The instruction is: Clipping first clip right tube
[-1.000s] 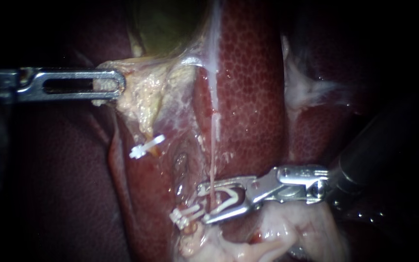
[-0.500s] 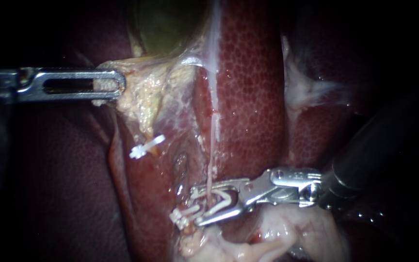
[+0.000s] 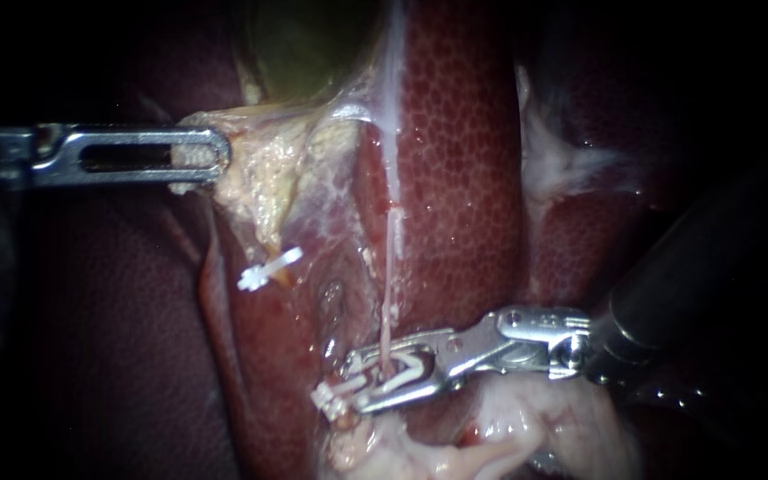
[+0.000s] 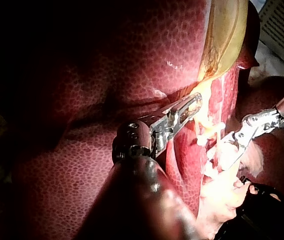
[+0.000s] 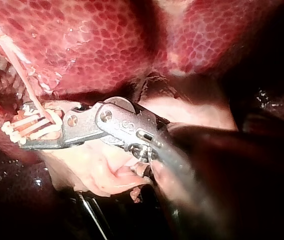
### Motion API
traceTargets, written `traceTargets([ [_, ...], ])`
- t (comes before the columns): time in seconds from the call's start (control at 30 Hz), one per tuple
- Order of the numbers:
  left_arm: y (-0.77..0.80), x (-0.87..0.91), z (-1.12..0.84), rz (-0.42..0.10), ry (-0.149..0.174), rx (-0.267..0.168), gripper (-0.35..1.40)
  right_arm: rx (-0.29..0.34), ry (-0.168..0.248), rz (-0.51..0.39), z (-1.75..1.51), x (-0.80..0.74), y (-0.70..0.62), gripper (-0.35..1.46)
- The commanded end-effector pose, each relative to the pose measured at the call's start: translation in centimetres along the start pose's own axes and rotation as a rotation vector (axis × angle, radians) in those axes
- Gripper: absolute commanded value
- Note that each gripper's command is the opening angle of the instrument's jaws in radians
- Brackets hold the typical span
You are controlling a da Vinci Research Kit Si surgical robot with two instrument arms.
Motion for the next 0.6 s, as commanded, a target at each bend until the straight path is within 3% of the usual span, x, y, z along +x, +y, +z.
traceTargets([
  [0.03, 0.0, 0.0, 0.0, 0.0, 0.0, 0.0, -0.35, 0.0, 0.0, 0.0, -0.01, 0.0, 0.0, 0.11],
  [0.17, 0.0, 0.0, 0.0, 0.0, 0.0, 0.0, -0.35, 0.015, -0.003, 0.011, -0.04, -0.01, -0.01, -0.2],
  [0.3, 0.0, 0.0, 0.0, 0.0, 0.0, 0.0, -0.35, 0.024, -0.004, 0.021, -0.05, 0.0, -0.01, -0.34],
  [0.6, 0.0, 0.0, 0.0, 0.0, 0.0, 0.0, -0.35, 0.024, -0.03, 0.057, -0.07, 0.01, -0.01, -0.35],
])
